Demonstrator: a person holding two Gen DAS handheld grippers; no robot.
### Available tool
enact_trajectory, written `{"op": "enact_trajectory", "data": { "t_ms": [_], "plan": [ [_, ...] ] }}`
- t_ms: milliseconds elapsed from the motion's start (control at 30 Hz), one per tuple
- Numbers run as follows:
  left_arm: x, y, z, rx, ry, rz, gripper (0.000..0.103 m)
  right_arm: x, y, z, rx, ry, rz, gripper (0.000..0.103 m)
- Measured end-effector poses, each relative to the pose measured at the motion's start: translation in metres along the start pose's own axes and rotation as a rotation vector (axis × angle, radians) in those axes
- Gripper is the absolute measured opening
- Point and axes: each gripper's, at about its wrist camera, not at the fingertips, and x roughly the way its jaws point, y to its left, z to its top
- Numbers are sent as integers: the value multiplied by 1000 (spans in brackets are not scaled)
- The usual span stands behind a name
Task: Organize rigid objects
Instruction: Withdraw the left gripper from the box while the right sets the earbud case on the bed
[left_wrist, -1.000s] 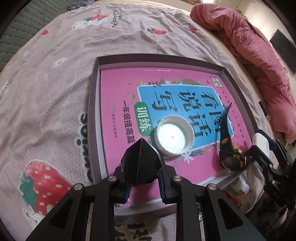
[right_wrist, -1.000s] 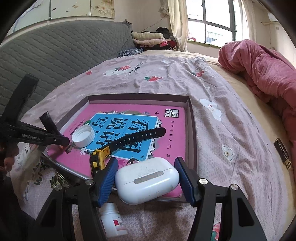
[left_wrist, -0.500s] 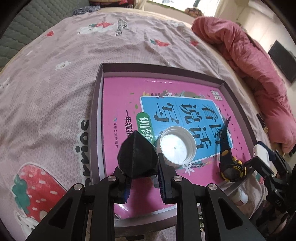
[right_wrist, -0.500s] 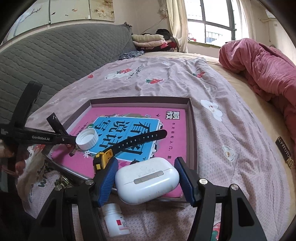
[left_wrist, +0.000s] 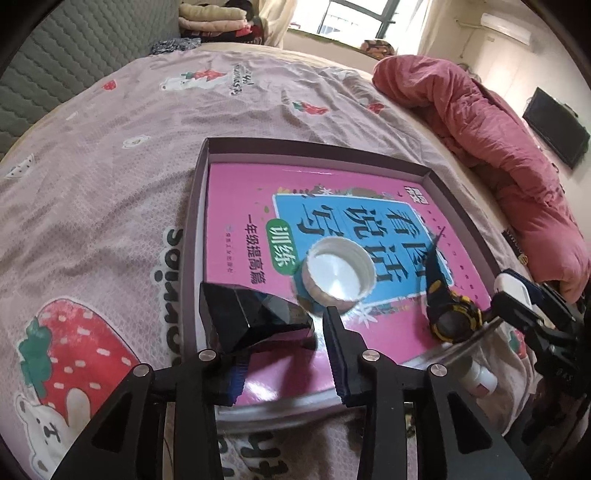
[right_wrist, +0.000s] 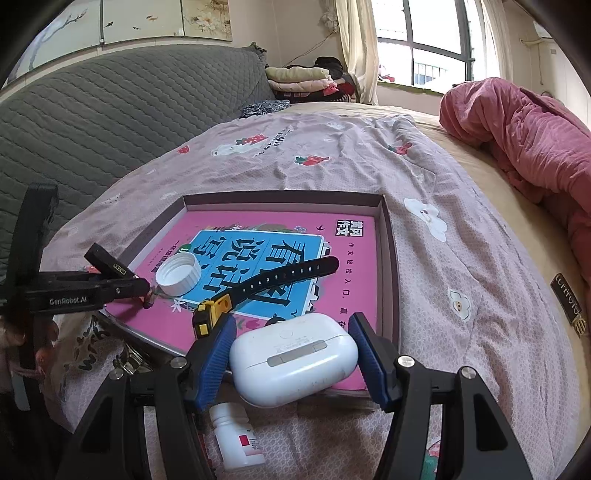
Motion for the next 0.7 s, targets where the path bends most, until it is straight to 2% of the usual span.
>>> {"op": "enact_trajectory", "data": {
  "t_ms": [267, 433, 700],
  "plan": [
    [-11, -6, -16, 28, -22, 7, 38, -3, 2, 1, -6, -1, -4, 63],
    [-22, -2, -20, 17, -39, 18, 46, -7, 5, 2, -14, -6, -5, 63],
    [-32, -4, -25, 38, -61, 31, 46, -12, 11, 2, -26, -10, -3, 63]
  ]
}}
